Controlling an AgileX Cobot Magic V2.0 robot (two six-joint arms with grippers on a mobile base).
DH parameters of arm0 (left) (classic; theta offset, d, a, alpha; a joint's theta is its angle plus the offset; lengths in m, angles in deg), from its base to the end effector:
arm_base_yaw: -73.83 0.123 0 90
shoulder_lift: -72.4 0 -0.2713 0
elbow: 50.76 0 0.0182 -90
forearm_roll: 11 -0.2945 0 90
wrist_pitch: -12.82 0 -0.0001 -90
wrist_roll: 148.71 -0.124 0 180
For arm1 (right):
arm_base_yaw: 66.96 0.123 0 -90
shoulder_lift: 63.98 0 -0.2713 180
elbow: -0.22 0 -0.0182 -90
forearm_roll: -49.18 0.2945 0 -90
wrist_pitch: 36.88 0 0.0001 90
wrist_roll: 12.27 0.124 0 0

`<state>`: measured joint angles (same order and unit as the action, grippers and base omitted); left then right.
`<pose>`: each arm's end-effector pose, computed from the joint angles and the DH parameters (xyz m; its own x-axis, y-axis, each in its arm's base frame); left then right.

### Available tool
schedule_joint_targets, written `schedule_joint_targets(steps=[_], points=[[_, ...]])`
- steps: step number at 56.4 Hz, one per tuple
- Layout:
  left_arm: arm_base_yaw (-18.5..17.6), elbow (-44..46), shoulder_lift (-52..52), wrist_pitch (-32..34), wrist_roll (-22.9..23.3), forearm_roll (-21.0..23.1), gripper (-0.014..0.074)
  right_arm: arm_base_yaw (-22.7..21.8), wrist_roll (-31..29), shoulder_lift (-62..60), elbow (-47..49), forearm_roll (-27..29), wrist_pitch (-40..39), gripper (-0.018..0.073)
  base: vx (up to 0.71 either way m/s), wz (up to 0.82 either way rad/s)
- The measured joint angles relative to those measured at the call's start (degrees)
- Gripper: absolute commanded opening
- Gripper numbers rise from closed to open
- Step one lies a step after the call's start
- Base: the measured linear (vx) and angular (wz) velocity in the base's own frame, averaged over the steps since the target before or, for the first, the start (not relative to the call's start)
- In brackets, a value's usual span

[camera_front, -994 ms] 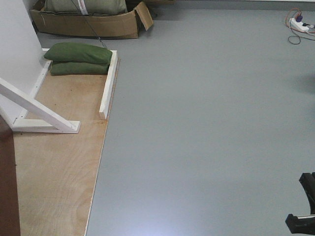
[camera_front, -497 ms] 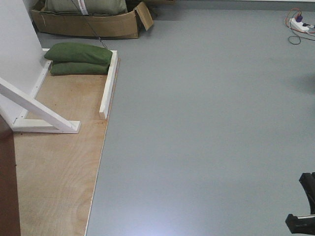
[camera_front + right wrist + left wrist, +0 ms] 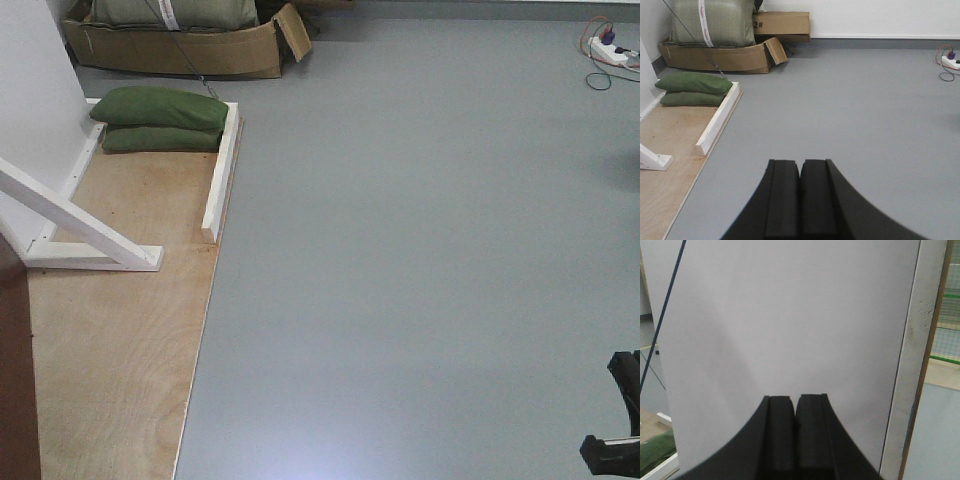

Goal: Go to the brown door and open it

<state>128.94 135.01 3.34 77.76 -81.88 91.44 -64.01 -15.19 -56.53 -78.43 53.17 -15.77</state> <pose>0.0335 0.2397 0.5271 0.0869 0.0629 -0.9942 -0.8842 -0.4550 -0.1060 0.1416 0.0104 0.1597 -0.2957 -0.0012 -0.9553 -0.0712 0.9972 0.0208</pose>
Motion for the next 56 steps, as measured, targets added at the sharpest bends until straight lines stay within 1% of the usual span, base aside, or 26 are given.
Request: schedule_joint_targets(steps=[19, 24, 45, 50, 56], points=[[0.17, 0.00, -2.37, 2.86, -0.11, 0.20, 0.0066, 0.00, 0.00, 0.00, 0.00, 0.00, 0.00, 0.0000, 0.00, 0.00], [0.17, 0.00, -3.31, 0.76, -0.11, 0.99, 0.0066, 0.00, 0.00, 0.00, 0.00, 0.00, 0.00, 0.0000, 0.00, 0.00], [0.11, -0.11, -2.96, -9.53, 0.06, 0.93, 0.0066, 0.00, 0.00, 0.00, 0.00, 0.00, 0.00, 0.0000, 0.00, 0.00], [0.11, -0.11, -2.25, -11.61, 1.31, 0.79, 0.0066, 0.00, 0.00, 0.00, 0.00, 0.00, 0.00, 0.0000, 0.00, 0.00], [0.11, -0.11, -1.27, -15.28, 5.02, 0.64, 0.0066, 0.00, 0.00, 0.00, 0.00, 0.00, 0.00, 0.0000, 0.00, 0.00]])
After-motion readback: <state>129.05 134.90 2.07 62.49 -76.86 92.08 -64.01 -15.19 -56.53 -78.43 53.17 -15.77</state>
